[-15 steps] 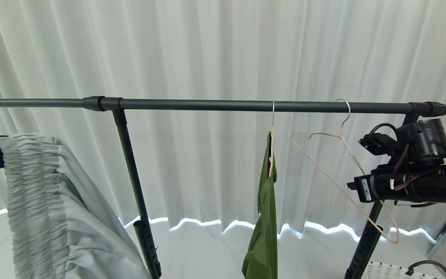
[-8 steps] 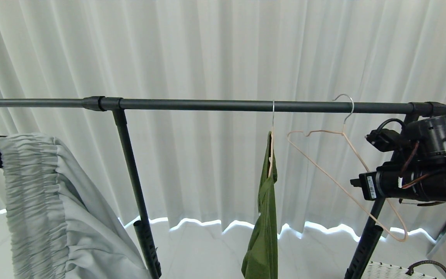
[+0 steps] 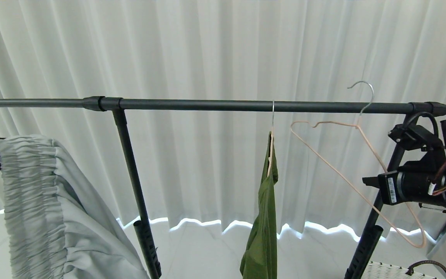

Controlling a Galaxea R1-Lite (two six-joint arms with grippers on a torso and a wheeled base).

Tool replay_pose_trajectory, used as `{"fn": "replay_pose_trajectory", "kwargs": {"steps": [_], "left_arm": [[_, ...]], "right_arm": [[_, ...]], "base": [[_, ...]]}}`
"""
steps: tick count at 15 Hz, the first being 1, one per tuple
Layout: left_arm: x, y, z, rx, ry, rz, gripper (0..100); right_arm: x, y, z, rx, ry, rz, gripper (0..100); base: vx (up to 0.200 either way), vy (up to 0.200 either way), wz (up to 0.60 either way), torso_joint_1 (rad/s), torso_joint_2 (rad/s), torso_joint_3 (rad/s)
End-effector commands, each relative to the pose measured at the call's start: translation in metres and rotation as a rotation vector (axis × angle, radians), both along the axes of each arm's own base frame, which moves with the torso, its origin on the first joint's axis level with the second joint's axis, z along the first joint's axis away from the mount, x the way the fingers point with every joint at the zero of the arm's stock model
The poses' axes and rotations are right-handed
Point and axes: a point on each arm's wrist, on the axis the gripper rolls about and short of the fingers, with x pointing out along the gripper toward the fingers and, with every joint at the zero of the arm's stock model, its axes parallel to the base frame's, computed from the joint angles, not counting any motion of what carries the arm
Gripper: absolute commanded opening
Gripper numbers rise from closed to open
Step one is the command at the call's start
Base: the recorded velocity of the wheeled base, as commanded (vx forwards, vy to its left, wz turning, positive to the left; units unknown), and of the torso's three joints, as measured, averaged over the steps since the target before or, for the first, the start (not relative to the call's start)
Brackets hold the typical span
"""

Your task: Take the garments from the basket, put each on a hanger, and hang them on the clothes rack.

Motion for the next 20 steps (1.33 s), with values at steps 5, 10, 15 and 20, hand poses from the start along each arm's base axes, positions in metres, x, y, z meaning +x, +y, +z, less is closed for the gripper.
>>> {"fn": "replay_pose_trajectory", "kwargs": {"steps": [5,10,15,20], "left_arm": [[0.001,-0.002,-0.002,0.010,0.006,0.002,0],[0.002,-0.002,-0.002,0.013,0.009,0.002,0],[0.003,-0.003,-0.006,0.024,0.019,0.003,0],[0.005,-0.005,-0.017,0.059,0.048,0.003,0]], "right_arm": [[-0.045,-0.015,0.003,0.012,-0.050,-0.002,0],[-0.062,-0.015,0.003,0.014,-0.068,0.035,0],[-0.078,-0.006,0.004,0.017,-0.060,0.127,0],[-0.096,0.006,0.007,0.029,-0.064,0.256,0]], "base": [[-0.200,0.000,0.00,0.006,0.01,0.002],[-0.200,0.000,0.00,0.000,0.00,0.003],[-0.200,0.000,0.00,-0.001,0.00,0.000],[-0.040,0.000,0.00,0.000,0.00,0.001]]}}
